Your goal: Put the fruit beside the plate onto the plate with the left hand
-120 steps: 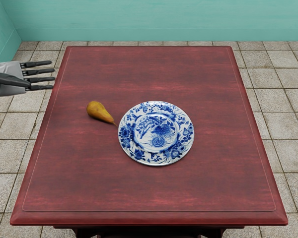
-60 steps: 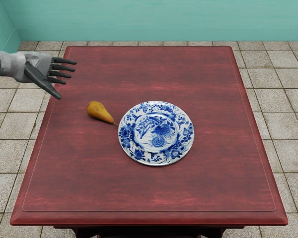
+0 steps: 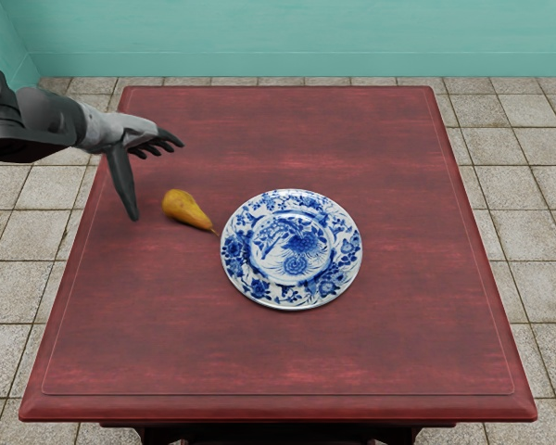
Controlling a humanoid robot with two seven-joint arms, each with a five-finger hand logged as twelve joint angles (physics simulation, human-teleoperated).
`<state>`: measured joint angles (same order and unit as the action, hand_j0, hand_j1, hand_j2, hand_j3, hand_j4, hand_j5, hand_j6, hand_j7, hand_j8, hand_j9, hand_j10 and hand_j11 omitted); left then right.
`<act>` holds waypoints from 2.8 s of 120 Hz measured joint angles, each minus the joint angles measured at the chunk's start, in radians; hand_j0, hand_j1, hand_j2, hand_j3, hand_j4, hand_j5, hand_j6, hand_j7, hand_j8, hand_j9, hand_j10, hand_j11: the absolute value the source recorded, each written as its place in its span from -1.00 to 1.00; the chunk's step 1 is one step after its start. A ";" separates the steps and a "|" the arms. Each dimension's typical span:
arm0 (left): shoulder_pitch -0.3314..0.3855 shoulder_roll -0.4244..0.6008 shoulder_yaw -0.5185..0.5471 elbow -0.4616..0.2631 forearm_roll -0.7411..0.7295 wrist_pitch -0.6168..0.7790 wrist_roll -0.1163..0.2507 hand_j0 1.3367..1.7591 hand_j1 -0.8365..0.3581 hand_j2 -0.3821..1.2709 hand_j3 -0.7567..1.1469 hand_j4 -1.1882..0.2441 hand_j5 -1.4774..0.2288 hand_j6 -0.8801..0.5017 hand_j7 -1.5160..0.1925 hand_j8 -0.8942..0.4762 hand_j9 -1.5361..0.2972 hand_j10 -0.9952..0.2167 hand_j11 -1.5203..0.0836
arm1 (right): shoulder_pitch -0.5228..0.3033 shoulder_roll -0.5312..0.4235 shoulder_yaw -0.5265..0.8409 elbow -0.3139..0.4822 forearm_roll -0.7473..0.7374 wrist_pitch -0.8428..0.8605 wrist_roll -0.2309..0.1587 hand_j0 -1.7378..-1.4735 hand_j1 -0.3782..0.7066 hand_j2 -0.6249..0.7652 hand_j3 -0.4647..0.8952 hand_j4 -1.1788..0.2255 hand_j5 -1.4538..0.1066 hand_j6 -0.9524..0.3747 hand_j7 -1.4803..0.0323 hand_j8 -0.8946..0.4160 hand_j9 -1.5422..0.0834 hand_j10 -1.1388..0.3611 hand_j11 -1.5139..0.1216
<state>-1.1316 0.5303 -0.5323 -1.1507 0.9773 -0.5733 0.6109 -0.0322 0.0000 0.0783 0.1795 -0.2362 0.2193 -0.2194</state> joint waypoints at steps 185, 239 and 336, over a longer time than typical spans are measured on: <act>0.004 -0.167 0.374 -0.018 0.210 0.452 0.000 0.50 -0.03 -0.14 -0.20 -0.28 -0.22 -0.52 -0.20 -0.38 -0.26 -0.37 -0.19 | 0.000 0.000 0.000 0.000 0.000 0.000 0.000 -0.40 -0.90 -0.11 -0.32 0.65 0.83 0.40 0.92 0.33 0.86 0.49 0.82; -0.023 -0.158 0.361 -0.017 0.153 0.449 0.000 0.50 0.03 -0.04 -0.20 -0.32 -0.32 -0.56 -0.26 -0.45 -0.31 -0.40 -0.26 | 0.000 0.000 0.000 0.000 0.000 0.000 0.000 -0.40 -0.90 -0.11 -0.32 0.65 0.83 0.40 0.92 0.33 0.86 0.49 0.82; -0.136 -0.111 0.304 -0.015 -0.039 0.432 0.000 0.51 -0.17 0.15 -0.20 -0.30 -0.38 -0.45 -0.33 -0.32 -0.35 -0.28 -0.26 | 0.000 0.000 0.000 0.000 0.000 0.000 0.000 -0.40 -0.90 -0.11 -0.32 0.65 0.83 0.40 0.92 0.33 0.86 0.49 0.82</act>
<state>-1.2672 0.4197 -0.2287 -1.1660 0.9381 -0.1413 0.6113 -0.0322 0.0000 0.0783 0.1795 -0.2362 0.2193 -0.2193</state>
